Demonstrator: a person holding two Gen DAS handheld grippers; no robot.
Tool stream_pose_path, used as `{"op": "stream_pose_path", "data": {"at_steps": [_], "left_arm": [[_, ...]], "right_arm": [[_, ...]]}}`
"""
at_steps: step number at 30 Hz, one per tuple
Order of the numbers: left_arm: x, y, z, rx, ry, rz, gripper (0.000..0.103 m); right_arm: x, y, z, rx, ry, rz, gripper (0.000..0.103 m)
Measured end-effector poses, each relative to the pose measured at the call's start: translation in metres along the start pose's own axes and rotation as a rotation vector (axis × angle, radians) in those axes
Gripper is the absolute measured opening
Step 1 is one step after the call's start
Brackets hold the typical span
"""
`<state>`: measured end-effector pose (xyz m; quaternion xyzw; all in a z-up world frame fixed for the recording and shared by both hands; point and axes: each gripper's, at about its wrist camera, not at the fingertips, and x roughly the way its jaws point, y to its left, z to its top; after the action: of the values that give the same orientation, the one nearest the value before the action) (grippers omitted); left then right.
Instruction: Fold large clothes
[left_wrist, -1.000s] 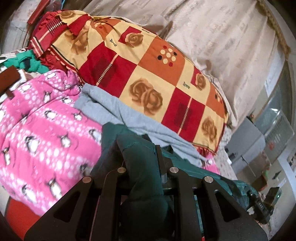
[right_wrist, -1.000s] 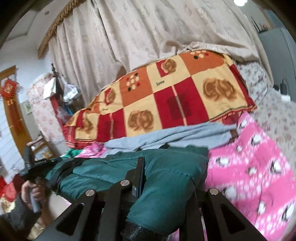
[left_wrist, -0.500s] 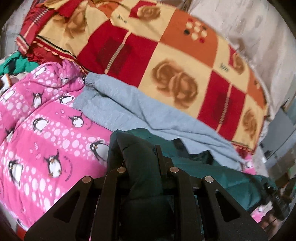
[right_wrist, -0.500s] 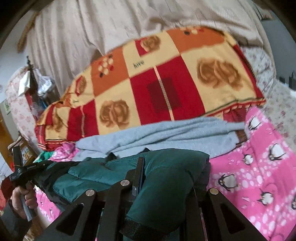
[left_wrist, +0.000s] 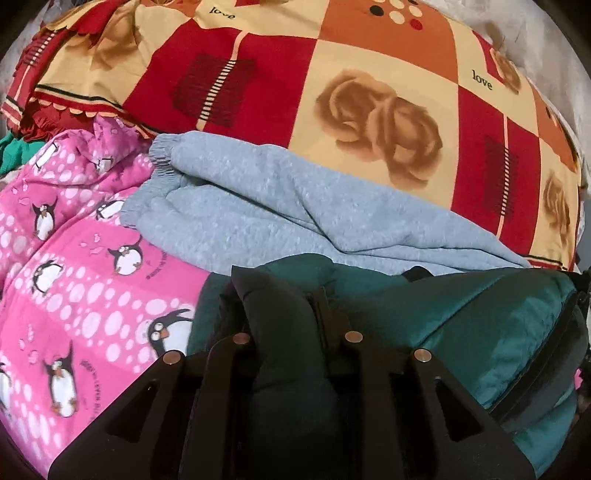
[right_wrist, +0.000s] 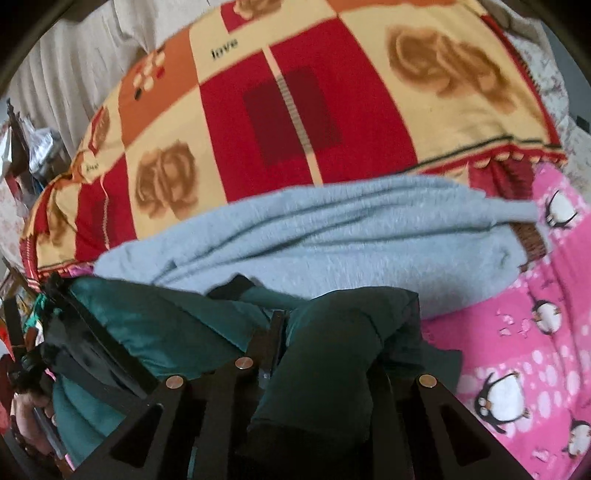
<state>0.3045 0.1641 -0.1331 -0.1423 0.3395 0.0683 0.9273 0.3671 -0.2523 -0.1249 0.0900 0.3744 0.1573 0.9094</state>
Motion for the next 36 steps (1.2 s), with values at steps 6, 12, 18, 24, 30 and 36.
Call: {"op": "stream_pose_path", "data": {"at_steps": [6,12,18,24,30,36], "left_arm": [[0.009,0.002,0.0,-0.014,0.019,-0.019,0.018],[0.007,0.018,0.017,-0.132,0.158,-0.104,0.023],[-0.027,0.027,0.043,-0.246,0.206,-0.296,0.082],[-0.066,0.024,0.066,-0.234,0.074,-0.295,0.082],[-0.04,-0.001,0.066,-0.116,0.102,-0.223,0.082],[0.007,-0.028,0.064,0.076,0.108,0.01,0.082]], "right_arm": [[0.007,-0.009,-0.009,0.029,-0.006,0.032,0.015],[-0.01,-0.021,0.001,0.238,0.076,0.132,0.035],[-0.05,-0.015,0.012,0.381,0.065,0.302,0.094],[-0.071,0.01,0.019,0.239,0.019,0.251,0.094],[-0.063,0.027,0.027,0.083,-0.035,0.102,0.094],[-0.01,0.049,0.042,-0.114,0.054,-0.053,0.089]]}}
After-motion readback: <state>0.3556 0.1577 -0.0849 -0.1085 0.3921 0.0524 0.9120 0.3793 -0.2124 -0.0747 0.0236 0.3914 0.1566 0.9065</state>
